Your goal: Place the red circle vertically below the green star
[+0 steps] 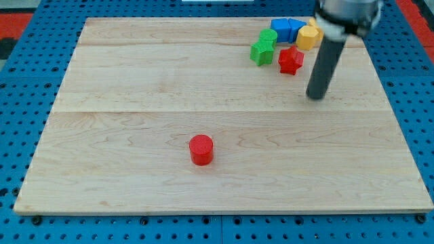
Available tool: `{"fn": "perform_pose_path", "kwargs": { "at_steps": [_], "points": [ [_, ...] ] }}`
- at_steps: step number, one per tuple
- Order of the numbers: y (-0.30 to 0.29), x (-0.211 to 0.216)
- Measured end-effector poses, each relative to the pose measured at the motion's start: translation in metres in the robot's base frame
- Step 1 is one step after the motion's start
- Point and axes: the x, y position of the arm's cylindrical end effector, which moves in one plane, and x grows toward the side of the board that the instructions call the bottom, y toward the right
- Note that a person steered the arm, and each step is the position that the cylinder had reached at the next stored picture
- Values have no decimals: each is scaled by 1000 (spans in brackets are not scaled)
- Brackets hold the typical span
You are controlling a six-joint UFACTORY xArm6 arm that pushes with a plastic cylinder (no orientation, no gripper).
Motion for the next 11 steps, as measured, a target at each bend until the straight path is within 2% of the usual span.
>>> {"fn": "perform_pose_path", "kwargs": {
  "at_steps": [1, 2, 4, 5, 6, 7, 8, 9, 10, 11],
  "points": [
    [-89, 95],
    [-165, 119],
    [-264, 137],
    [-279, 137],
    [-253, 119],
    [-200, 70],
    [-133, -5],
    [-96, -12],
    [-145, 15],
    [-147, 71]
  ]
}}
